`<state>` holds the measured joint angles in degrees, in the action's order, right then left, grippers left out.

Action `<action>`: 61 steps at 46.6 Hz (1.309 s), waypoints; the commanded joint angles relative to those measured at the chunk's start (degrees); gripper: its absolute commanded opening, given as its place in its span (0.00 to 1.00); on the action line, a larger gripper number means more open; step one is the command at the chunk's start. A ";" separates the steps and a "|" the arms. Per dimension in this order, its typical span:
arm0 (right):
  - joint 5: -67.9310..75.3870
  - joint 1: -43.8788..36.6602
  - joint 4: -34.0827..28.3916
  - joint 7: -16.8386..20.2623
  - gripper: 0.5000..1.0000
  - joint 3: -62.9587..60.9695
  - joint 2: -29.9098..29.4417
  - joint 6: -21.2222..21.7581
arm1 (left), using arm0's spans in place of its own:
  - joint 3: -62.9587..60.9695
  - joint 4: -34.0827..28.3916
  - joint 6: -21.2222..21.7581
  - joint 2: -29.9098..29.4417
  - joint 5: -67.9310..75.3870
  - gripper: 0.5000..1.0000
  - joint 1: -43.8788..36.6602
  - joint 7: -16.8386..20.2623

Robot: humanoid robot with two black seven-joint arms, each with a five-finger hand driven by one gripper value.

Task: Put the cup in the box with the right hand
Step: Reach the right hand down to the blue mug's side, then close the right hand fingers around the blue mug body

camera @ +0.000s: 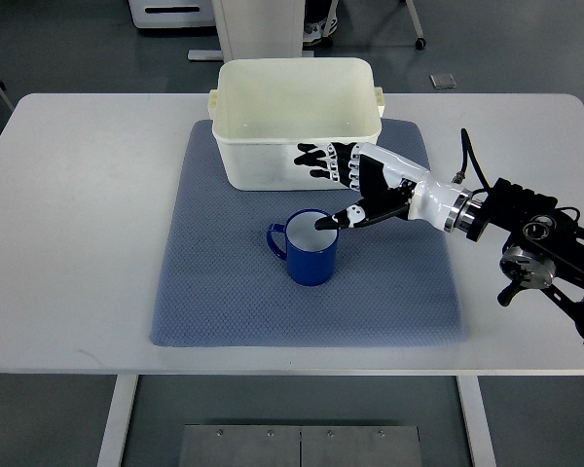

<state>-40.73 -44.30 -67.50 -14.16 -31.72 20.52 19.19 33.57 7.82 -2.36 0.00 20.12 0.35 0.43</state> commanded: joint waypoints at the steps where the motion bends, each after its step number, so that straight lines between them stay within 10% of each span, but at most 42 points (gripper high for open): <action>1: -0.14 0.36 0.35 0.10 0.99 -0.01 -0.48 -0.55 | 0.00 0.00 -0.02 0.00 0.00 1.00 0.00 0.01; 61: -2.68 3.96 6.68 0.80 0.99 4.65 -5.14 -6.89 | 0.00 0.00 -0.02 0.00 0.00 1.00 0.00 0.01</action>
<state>-43.39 -40.34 -61.08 -13.35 -27.18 15.69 12.30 33.57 7.82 -2.37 0.00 20.12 0.36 0.43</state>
